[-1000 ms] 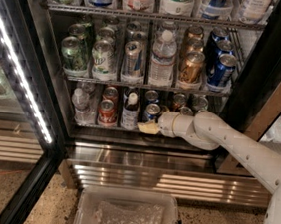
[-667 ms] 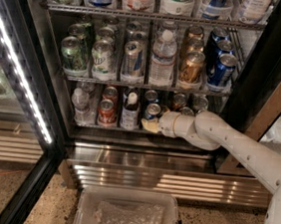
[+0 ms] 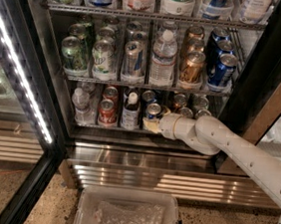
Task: Pick pepsi can from bottom shelf of fridge
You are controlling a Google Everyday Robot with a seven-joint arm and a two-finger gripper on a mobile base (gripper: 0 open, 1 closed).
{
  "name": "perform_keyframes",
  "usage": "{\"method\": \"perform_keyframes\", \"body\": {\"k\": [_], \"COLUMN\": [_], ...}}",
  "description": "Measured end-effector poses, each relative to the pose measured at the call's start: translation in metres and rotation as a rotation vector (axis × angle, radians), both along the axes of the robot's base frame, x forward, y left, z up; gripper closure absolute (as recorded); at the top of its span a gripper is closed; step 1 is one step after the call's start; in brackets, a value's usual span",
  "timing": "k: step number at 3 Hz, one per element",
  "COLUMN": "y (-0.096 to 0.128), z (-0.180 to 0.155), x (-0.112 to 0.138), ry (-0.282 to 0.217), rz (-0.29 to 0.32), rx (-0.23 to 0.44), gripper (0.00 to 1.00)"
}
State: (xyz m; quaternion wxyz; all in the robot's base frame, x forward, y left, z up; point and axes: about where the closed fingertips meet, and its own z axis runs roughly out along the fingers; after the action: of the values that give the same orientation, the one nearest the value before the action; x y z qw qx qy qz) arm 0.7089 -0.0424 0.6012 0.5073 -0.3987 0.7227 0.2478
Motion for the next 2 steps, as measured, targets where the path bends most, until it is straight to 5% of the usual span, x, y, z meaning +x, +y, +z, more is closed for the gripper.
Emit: {"method": "perform_keyframes", "body": {"k": [1,2], "y": [0.008,0.02], "z": [0.031,0.084], "x": [-0.007,-0.013], "ry": [-0.084,-0.229], "rz": [0.019,0.069], "rx": [0.02,0.032], "gripper": [1.0,1.0]}}
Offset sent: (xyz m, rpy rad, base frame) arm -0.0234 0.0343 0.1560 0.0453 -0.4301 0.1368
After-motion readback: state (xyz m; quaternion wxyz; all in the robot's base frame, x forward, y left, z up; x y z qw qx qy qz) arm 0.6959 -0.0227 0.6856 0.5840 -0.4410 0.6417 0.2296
